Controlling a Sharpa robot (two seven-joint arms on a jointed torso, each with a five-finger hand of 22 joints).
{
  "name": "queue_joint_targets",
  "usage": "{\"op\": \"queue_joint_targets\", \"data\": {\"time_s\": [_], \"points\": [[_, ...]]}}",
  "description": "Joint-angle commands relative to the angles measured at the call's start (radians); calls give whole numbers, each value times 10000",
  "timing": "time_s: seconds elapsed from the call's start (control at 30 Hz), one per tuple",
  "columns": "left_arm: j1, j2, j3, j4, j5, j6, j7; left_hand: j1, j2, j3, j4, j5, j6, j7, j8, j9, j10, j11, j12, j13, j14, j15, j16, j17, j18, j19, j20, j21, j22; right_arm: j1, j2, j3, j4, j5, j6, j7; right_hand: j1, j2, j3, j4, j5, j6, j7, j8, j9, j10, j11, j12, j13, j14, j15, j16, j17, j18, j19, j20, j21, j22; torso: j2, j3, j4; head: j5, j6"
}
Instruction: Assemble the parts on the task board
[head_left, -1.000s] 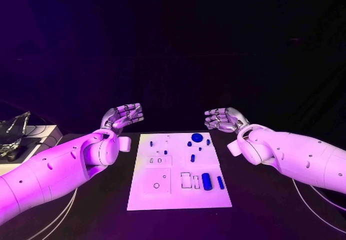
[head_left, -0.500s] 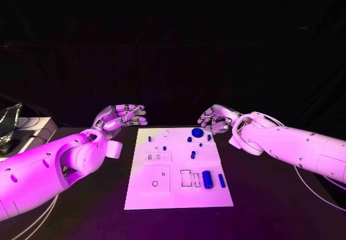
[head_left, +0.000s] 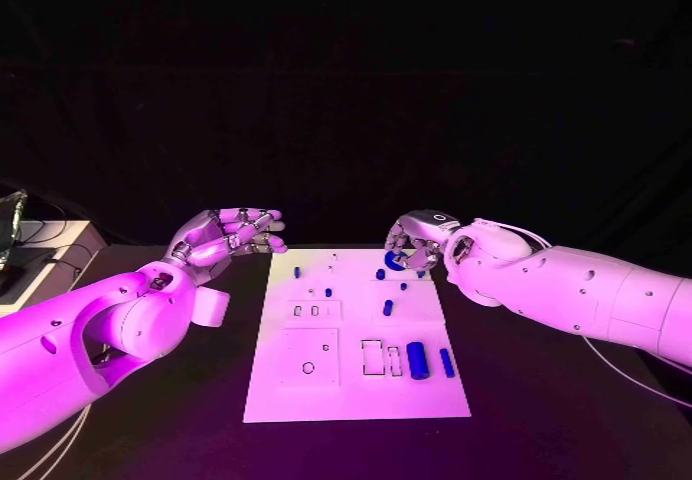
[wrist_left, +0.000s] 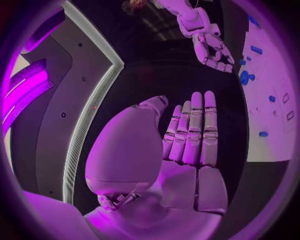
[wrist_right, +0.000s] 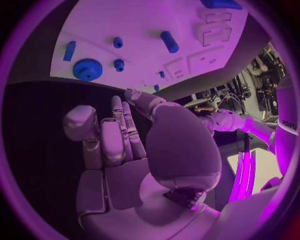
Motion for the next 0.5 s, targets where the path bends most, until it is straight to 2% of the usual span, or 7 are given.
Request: {"op": "queue_joint_targets", "data": {"time_s": [0.03,0.17,0.27,0.5], "points": [[4,-52,37,173,-382,208,6,-2,-66,41,-3,-59,75,0,-68,-8,77,25,-33,-2,49,-9,34,32,36,76,-25,35,14,18,82,4,4,-1230,267,-602,-20,-104,39,58,-60,-24,-24,-66,17,-95,2,-55,4,326,-10,82,63,-149,79,19,75,96,196,-51,115,-86,20],[4,-113,91,305,-483,206,7,-21,-84,50,-2,-63,74,-1,-76,-9,80,26,-45,-2,32,-5,51,61,30,65,-26,50,22,17,198,2,-67,-1443,368,-734,-81,-209,2,121,-115,-121,-54,-107,28,-235,4,-56,8,322,-3,209,165,-167,143,34,187,245,267,-69,131,-93,29],[4,-143,134,354,-358,174,-23,-46,-99,63,2,-65,73,1,-85,-12,83,30,-56,-2,-13,4,57,91,22,33,-22,55,26,11,268,0,-127,-1565,403,-781,-103,-257,-24,161,-150,-165,-59,-123,41,-360,16,-63,5,309,6,267,195,-162,144,42,182,240,306,-77,144,-84,80],[4,-190,188,418,-83,108,-69,-74,-127,66,5,-70,65,13,-97,-15,81,38,-66,-2,-45,11,68,121,17,7,-19,62,31,-22,420,-10,-291,-1700,501,-822,-99,-266,-32,180,-160,-184,-58,-129,49,-418,21,-61,6,310,11,316,249,-170,165,47,220,293,387,-94,177,-114,76]]}}
